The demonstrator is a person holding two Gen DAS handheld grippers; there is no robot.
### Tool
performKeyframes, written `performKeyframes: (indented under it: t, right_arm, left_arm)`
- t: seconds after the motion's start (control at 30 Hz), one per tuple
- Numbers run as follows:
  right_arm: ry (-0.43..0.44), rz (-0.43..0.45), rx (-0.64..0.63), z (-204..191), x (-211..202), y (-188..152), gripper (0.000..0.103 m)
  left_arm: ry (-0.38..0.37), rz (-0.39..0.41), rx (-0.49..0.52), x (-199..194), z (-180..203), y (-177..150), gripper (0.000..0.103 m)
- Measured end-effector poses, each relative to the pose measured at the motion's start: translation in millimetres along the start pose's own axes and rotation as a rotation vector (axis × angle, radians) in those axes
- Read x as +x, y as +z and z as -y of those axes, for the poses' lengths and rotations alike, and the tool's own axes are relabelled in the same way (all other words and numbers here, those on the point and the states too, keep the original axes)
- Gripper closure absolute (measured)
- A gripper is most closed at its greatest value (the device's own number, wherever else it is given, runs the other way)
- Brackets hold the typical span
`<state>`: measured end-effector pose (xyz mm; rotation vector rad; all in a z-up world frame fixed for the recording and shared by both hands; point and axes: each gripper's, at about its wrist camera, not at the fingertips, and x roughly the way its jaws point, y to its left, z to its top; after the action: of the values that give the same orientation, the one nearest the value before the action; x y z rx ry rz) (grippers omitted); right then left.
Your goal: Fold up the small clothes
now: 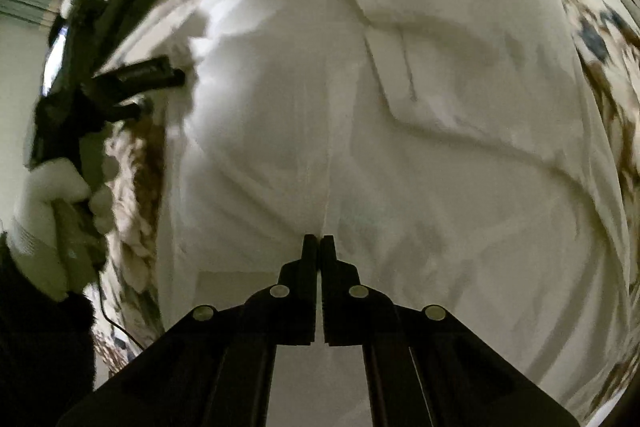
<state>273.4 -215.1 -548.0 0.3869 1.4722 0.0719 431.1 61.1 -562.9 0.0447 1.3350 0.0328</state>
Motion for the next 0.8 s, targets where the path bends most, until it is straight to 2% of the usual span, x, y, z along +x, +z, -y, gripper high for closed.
performKeyframes:
  t: [0.17, 0.2, 0.23, 0.27, 0.3, 0.4, 0.53, 0.67, 0.8]
  right_arm:
    - [0.059, -0.051, 0.088, 15.5, 4.1, 3.8, 0.100]
    - [0.066, -0.057, 0.101, 17.5, 3.9, 6.2, 0.095]
    - [0.073, -0.061, 0.117, 22.5, -0.4, 8.5, 0.078]
    - [0.073, -0.058, 0.139, 30.3, -8.0, 9.9, 0.066]
    - [0.070, -0.046, 0.159, 37.7, -16.8, 10.8, 0.051]
    - [0.050, -0.018, 0.197, 65.2, -51.5, 11.7, 0.048]
    - [-0.009, -0.038, 0.207, 111.3, -105.3, 2.9, 0.047]
    - [-0.069, -0.071, 0.183, 160.8, -151.7, -7.6, 0.047]
    - [-0.070, -0.112, 0.184, 206.8, -177.9, -16.8, 0.047]
  left_arm:
    - [0.001, 0.021, -0.004, -13.1, -5.0, 1.3, 0.017]
    - [0.006, 0.035, -0.001, -20.0, -4.6, 0.2, 0.017]
    - [0.010, 0.051, 0.004, -27.8, -4.9, -2.9, 0.017]
    - [0.004, 0.065, 0.009, -38.6, -4.7, -8.9, 0.017]
    - [0.002, 0.072, 0.013, -45.1, -3.9, -13.7, 0.017]
    - [-0.007, 0.088, 0.036, -72.7, 3.9, -40.5, 0.017]
    - [-0.051, 0.056, 0.046, -104.6, 26.3, -80.7, 0.017]
    - [-0.101, 0.014, 0.092, -137.2, 76.6, -135.2, 0.017]
    - [-0.170, -0.087, 0.131, -155.2, 150.0, -201.2, 0.017]
